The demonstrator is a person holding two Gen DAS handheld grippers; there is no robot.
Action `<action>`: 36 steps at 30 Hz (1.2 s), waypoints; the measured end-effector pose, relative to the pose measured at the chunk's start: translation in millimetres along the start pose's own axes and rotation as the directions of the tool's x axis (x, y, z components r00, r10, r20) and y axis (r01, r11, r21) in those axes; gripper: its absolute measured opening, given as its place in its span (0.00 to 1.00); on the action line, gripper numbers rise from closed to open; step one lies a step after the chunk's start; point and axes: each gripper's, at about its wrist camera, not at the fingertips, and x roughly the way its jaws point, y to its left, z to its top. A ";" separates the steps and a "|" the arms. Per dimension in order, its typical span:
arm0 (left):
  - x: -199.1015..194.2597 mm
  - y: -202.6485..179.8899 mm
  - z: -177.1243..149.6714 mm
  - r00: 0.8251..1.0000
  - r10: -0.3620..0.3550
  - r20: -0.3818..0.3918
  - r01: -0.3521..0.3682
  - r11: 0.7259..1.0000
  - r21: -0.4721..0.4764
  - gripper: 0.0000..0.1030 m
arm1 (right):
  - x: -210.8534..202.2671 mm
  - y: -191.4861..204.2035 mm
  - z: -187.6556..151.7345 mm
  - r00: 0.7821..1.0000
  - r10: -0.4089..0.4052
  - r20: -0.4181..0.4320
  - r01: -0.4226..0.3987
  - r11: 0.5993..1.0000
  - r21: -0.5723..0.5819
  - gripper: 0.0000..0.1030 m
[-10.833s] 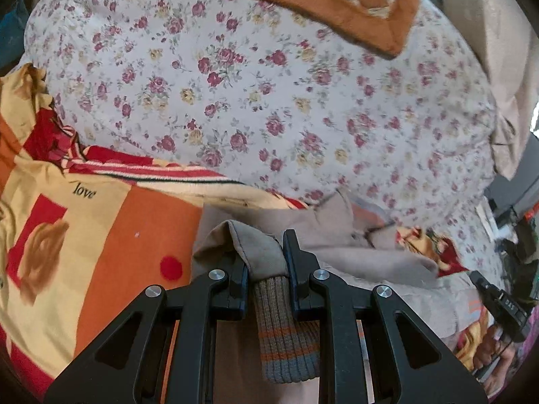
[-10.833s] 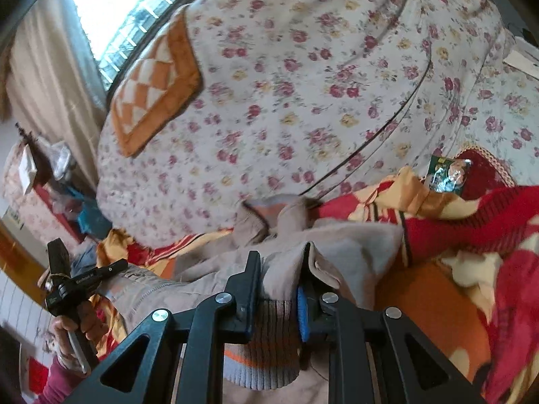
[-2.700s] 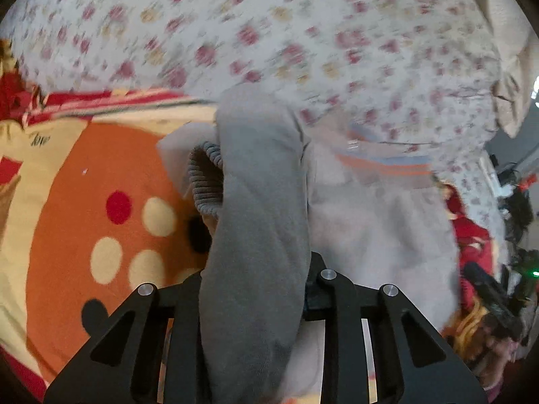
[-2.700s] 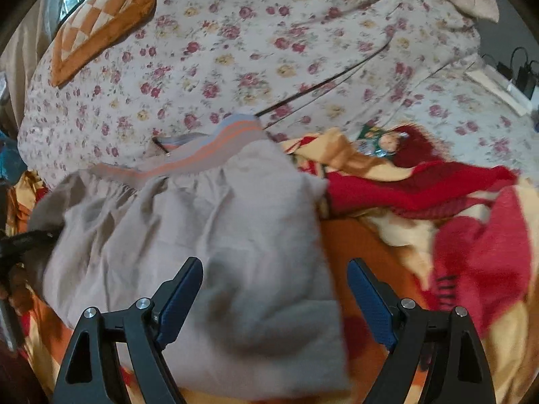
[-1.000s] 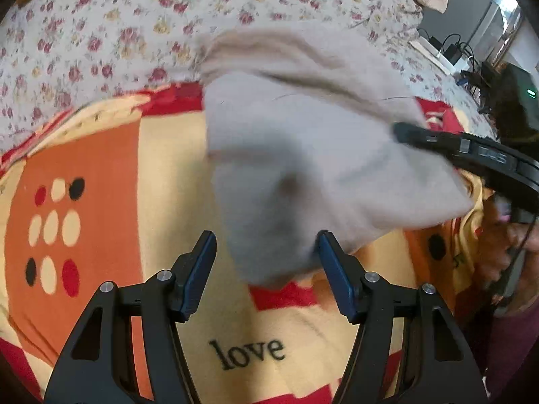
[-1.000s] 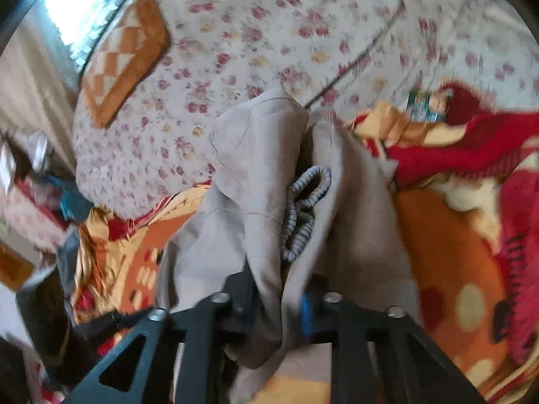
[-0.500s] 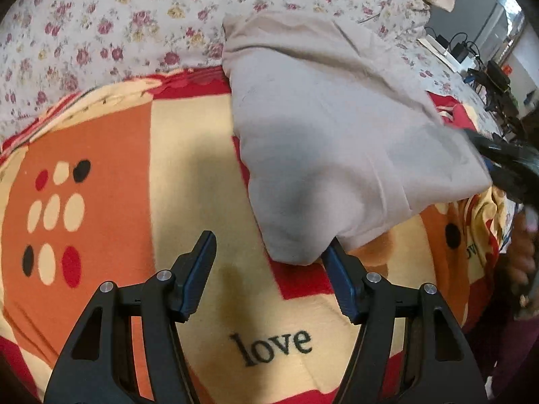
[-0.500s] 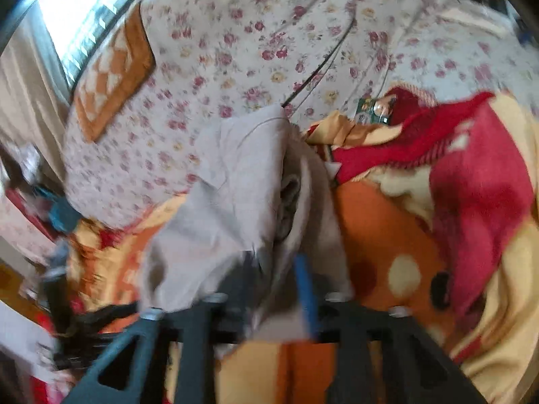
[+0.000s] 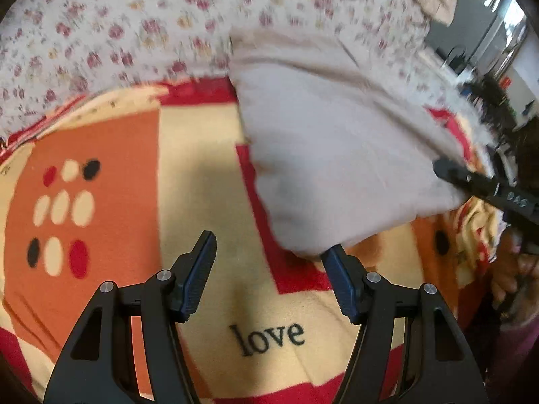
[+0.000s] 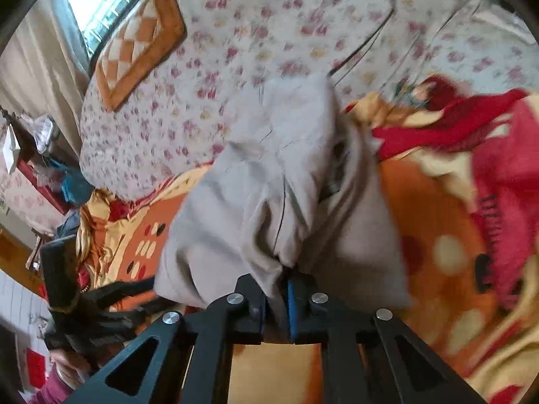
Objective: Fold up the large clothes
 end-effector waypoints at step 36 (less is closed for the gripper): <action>72.1 -24.0 46.0 1.000 -0.014 -0.024 0.013 0.998 -0.053 0.70 | 85.4 -80.4 115.7 0.970 -0.237 0.049 0.228 0.962 0.151 0.04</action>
